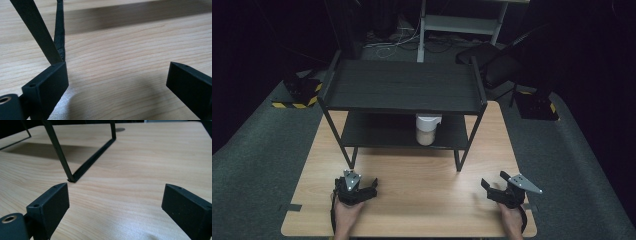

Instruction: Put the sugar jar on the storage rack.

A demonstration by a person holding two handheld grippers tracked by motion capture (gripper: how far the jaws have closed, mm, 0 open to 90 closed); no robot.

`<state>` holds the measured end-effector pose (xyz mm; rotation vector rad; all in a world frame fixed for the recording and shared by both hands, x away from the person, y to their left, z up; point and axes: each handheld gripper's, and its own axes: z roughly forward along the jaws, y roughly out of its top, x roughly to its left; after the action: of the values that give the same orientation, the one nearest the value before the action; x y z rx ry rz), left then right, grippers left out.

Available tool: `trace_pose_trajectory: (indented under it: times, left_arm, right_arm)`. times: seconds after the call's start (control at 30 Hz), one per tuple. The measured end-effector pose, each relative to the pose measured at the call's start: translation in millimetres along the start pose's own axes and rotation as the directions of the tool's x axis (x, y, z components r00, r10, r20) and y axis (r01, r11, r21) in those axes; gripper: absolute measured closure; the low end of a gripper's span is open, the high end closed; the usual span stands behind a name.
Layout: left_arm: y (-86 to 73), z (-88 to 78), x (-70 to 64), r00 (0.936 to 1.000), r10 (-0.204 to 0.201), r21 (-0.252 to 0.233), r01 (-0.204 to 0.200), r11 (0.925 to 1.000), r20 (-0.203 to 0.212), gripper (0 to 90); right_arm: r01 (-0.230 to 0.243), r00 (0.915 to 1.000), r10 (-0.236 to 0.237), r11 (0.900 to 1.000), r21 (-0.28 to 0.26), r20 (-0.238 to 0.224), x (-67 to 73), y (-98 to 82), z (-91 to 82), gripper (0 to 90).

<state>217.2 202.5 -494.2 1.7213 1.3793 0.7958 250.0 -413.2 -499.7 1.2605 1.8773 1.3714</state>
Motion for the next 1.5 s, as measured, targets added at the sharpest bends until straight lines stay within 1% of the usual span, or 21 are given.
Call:
trace_pose_trajectory:
  times: [0.13,0.37,0.63,1.2,1.5]
  left_arm:
    - [0.1,0.2,-0.4,1.0000,0.005,0.001,-0.005,1.0000,0.000,4.3]
    - [0.2,0.2,-0.7,1.0000,0.003,0.002,-0.003,1.0000,-0.002,4.3]
    - [0.7,0.5,-1.8,1.0000,0.002,0.005,-0.002,1.0000,-0.008,4.2]
    - [1.5,1.2,-2.3,0.9999,0.005,0.011,-0.005,0.9999,-0.010,4.2]
    - [0.9,0.7,-1.8,1.0000,-0.001,0.006,0.001,1.0000,-0.008,4.2]
  right_arm:
    - [-0.009,0.9999,0.009,1.000,-0.001,0.007,-0.2,-0.9,-0.4,7.2]
    - [-0.007,0.9999,0.006,1.000,0.012,0.013,0.8,0.4,0.5,7.2]
    - [0.015,0.9997,-0.016,0.999,0.037,0.019,3.5,3.2,2.6,7.3]
    - [0.026,0.9992,-0.027,0.999,0.046,0.027,5.6,4.0,3.3,7.3]
    - [0.028,0.9990,-0.030,0.998,0.048,0.032,6.4,4.1,3.4,7.3]
